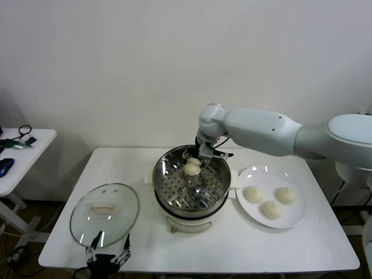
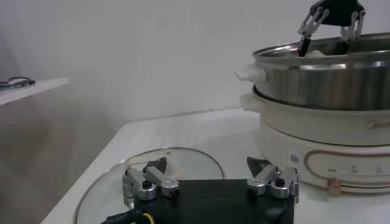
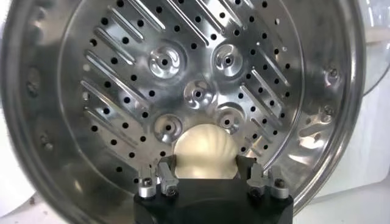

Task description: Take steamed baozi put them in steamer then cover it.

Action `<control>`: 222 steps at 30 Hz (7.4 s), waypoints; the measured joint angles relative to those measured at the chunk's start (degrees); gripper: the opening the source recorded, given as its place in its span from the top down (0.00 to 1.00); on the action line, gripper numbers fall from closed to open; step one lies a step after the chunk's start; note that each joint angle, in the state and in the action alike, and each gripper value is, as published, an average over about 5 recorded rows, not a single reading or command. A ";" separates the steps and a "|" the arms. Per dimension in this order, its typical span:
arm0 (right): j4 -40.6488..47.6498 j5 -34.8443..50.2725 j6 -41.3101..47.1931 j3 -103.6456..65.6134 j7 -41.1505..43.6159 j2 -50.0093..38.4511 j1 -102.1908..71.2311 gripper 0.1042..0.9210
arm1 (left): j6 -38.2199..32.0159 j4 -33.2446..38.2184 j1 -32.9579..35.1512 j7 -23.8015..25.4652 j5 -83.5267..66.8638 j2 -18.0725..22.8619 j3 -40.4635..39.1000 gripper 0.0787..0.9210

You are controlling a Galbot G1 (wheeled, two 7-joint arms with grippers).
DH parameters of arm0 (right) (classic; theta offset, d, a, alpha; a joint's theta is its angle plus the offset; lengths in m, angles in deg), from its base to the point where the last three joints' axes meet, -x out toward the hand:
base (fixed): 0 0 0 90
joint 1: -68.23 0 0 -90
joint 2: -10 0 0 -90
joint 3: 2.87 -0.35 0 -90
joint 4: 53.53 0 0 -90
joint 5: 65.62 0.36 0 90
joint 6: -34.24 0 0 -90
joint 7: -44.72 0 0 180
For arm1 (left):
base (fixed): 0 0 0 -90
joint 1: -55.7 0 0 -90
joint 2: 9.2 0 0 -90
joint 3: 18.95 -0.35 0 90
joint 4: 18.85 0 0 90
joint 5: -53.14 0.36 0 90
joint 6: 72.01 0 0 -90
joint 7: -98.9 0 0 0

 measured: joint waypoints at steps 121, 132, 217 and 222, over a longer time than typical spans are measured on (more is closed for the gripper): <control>-22.37 69.68 67.21 10.49 -12.03 1.14 19.32 0.37 | -0.21 1.25 0.31 0.29 1.13 -1.63 0.37 0.12; -17.69 66.37 68.73 10.02 -14.22 4.10 11.59 0.37 | 0.01 1.20 -0.06 0.31 1.28 -1.46 0.36 0.12; -15.86 30.33 52.18 -6.74 -1.79 -40.45 -18.69 0.16 | 0.36 1.92 1.40 0.05 3.40 0.61 -0.16 0.12; -15.82 30.73 52.33 -6.89 -1.15 -40.36 -18.73 0.27 | 0.44 2.12 1.36 0.05 3.53 0.66 -0.29 0.12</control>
